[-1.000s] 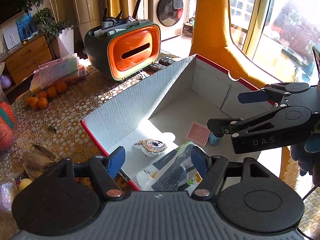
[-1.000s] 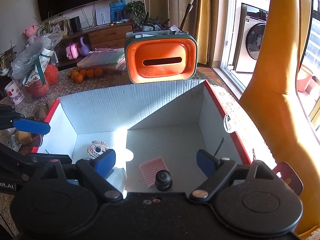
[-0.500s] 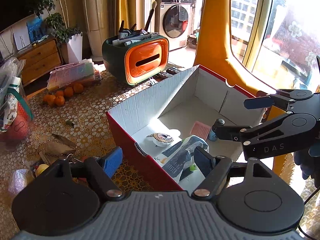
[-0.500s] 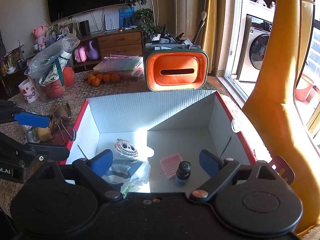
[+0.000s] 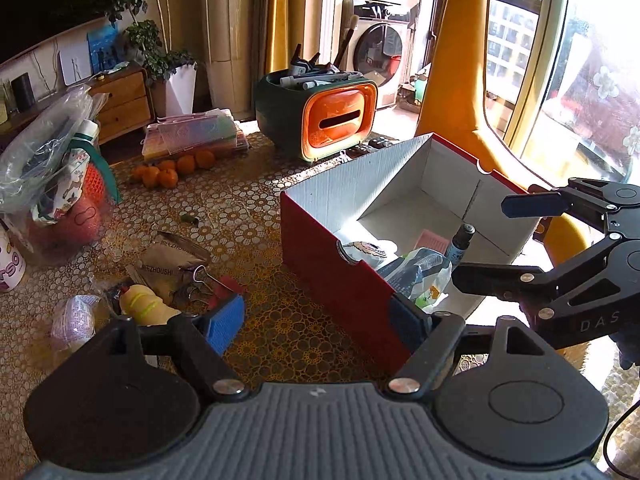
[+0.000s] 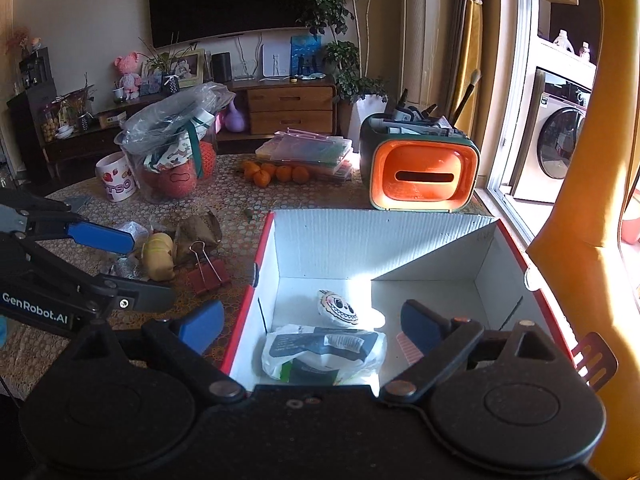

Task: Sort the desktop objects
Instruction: 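Lift both tools out of the box and move back over the table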

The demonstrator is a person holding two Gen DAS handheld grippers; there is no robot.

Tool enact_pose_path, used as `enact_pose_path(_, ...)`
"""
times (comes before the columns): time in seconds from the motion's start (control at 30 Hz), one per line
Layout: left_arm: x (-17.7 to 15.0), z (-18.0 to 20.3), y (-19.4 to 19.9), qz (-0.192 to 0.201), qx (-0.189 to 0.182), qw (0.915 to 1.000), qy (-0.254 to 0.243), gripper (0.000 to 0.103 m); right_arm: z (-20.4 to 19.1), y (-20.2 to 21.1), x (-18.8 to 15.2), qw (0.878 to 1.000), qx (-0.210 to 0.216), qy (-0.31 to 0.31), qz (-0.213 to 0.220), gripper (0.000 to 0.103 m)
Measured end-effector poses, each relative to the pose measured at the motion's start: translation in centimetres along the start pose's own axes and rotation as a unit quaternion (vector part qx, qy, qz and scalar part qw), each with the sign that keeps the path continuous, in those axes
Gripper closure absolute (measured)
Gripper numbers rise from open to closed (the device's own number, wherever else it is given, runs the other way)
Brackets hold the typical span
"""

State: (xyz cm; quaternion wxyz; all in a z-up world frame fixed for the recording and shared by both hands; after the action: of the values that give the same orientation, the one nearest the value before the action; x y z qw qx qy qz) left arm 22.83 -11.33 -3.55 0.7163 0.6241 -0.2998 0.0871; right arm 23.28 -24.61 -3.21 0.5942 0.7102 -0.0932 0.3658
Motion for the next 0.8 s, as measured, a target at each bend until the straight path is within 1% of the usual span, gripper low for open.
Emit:
enact_pose_path(0.23,-2.1,-2.5,1.9,0.017,0.007,0.9998,0.012,0.024,-4.1,1.0,0.3,0.999,0.015,0.031,0.021,0.001)
enact_pose_path(0.43,-3.9,-4.8,3.6,0.034,0.017,0.999,0.022,0.024,-6.8,0.8,0.4,0.999,0.035,0.032,0.022,0.001)
enact_pose_path(0.5,-4.7,-5.6,3.8,0.035,0.02,0.9989,0.025,0.022,-7.7,0.7,0.4,0.999,0.037,0.033,0.021,0.001)
enact_pose_path(0.53,-5.1,-6.0,3.9,0.036,0.02,0.9988,0.028,0.018,-8.1,0.5,0.5,0.998,0.039,0.033,0.021,0.001)
enact_pose_path(0.8,-8.4,-9.5,3.6,0.033,0.036,0.9978,0.044,0.016,-10.8,-0.7,0.7,0.998,0.052,0.038,0.016,0.001)
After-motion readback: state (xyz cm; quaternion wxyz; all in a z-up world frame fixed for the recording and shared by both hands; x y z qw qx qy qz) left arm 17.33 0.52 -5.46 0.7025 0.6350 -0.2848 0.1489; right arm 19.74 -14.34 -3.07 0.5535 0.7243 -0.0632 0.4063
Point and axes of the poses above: each gripper's, at about its wrist camera, not at the fingertips, and y roughly against the way its jaws point, z to its right, x to its top, the point moved 10 cm from there along -y, roughly the way its jaws point, and after that the axes turned 12 degrees about -z, right-handed, at the moved point
